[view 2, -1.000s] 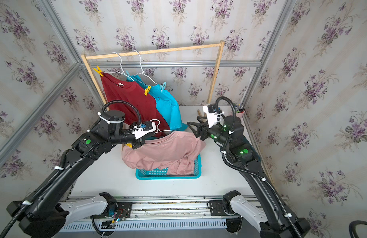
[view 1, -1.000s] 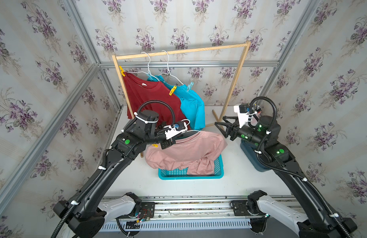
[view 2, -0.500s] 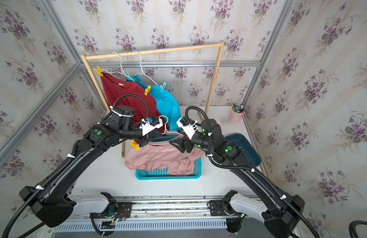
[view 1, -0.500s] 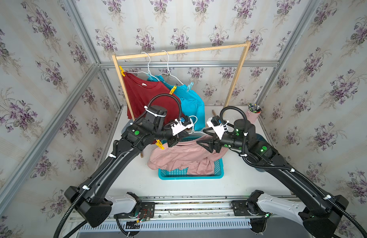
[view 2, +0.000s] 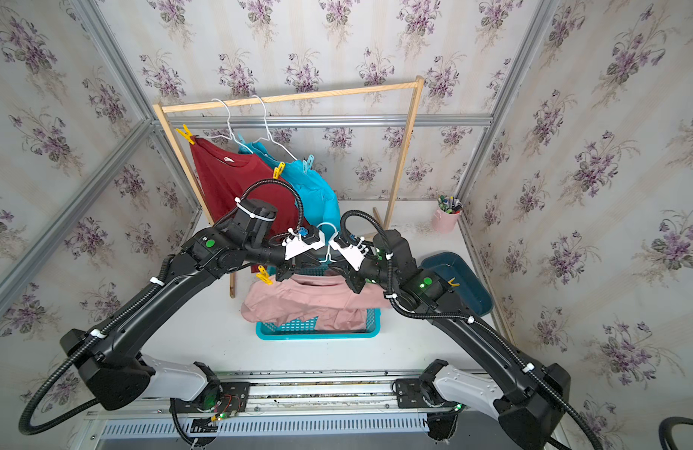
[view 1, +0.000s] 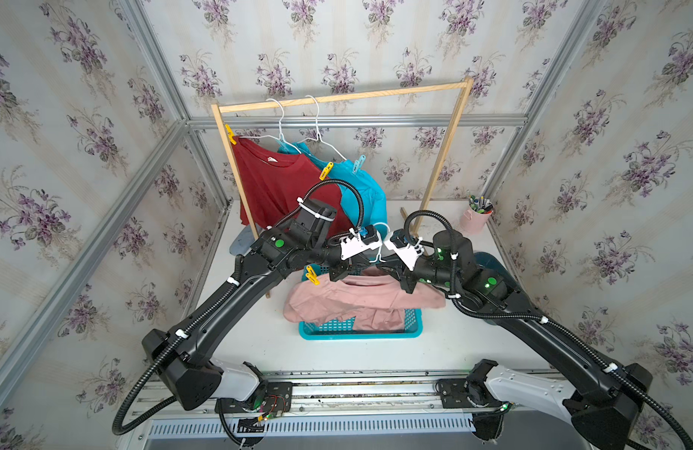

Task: Remove the clothespins securing t-shirts to the hanger
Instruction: Adjust the hanger.

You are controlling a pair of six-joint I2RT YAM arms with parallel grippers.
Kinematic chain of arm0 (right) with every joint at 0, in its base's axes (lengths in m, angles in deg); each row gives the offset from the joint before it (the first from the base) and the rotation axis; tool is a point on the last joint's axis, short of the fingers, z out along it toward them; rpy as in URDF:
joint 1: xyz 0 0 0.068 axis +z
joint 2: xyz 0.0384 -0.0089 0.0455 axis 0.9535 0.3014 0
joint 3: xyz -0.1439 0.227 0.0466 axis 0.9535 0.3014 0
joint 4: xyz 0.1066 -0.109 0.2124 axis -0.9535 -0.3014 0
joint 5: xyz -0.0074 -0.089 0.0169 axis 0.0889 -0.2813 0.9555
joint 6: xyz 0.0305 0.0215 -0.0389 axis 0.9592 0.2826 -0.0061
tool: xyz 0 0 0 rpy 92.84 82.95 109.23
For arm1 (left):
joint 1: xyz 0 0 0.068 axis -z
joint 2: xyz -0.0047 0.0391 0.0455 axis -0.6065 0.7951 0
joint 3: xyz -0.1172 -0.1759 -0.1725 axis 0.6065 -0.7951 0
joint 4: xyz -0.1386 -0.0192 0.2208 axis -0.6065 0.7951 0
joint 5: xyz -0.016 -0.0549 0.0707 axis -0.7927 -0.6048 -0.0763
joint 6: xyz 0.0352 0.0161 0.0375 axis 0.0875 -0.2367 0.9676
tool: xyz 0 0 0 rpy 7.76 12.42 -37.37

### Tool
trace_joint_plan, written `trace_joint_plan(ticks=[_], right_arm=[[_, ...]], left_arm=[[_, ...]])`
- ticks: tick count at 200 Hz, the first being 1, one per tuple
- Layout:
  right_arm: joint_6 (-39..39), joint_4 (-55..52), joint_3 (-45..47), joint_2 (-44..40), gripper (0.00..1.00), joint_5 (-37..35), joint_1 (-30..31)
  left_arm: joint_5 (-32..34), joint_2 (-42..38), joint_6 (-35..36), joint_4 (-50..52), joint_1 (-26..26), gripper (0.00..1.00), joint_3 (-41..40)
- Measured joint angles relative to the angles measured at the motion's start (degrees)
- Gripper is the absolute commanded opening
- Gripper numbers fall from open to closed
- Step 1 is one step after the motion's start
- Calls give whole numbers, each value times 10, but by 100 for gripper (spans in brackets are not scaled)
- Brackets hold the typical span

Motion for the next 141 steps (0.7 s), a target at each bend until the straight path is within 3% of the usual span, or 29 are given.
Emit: trace_joint_plan(ticks=[24,69,96,141], right_arm=[[-27,21,45,-41,0,-23,-2],[-90,-17,21,-28,0,-31,-5],[-132,-60,-16,3,0,-31,-5],[-207,-72,1,-13,0,-41,-5]], left_arm=[[-5,-4,10,10,8,54,4],[26,-19,43,45,4,72,4],[37,-38,58,58,-33,75,6],[-11,-72,79,61,-160,73,-31]])
